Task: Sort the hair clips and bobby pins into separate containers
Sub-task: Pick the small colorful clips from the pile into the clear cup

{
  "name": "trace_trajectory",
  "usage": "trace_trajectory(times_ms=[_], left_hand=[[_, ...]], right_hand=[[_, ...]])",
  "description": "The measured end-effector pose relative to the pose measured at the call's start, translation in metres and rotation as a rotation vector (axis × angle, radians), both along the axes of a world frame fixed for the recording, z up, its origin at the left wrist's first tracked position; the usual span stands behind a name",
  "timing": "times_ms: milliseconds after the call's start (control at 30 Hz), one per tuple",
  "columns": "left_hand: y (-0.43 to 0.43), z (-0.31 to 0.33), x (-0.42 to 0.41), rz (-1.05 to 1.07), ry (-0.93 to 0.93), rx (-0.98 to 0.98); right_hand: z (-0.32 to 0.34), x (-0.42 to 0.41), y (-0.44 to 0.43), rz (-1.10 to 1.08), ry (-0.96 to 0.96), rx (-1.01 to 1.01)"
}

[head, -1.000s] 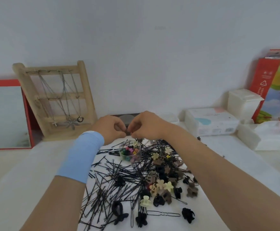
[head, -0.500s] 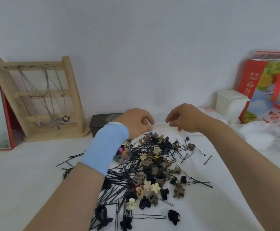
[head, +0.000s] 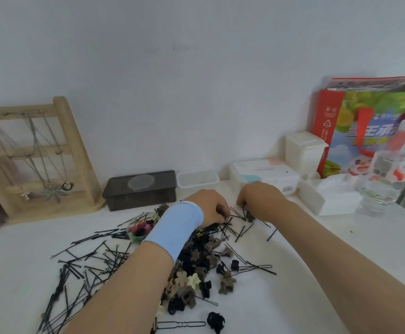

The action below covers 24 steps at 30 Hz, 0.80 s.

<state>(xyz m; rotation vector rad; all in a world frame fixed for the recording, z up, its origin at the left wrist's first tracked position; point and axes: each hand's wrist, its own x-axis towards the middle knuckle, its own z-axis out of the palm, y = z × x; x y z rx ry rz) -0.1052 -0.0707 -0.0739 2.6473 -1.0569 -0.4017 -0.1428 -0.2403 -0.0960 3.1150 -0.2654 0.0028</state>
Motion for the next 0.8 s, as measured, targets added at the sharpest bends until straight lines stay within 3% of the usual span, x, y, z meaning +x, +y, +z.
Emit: trace_trajectory(times_ms=[200,467,633,800], left_hand=[[0.033,0.014,0.015,0.048,0.116,0.043],[0.066,0.033,0.022,0.119,0.072,0.148],[0.058,0.016,0.024,0.146,-0.055,-0.084],[0.042,0.003,0.031,0.065,-0.134,0.048]], right_hand=[[0.017,0.004,0.007,0.075,-0.053,0.276],[0.047,0.016,0.041,0.183,-0.04,0.572],[0.031,0.032,0.05,0.112,0.041,0.398],[0.015,0.042,0.056,0.101,0.031,0.226]])
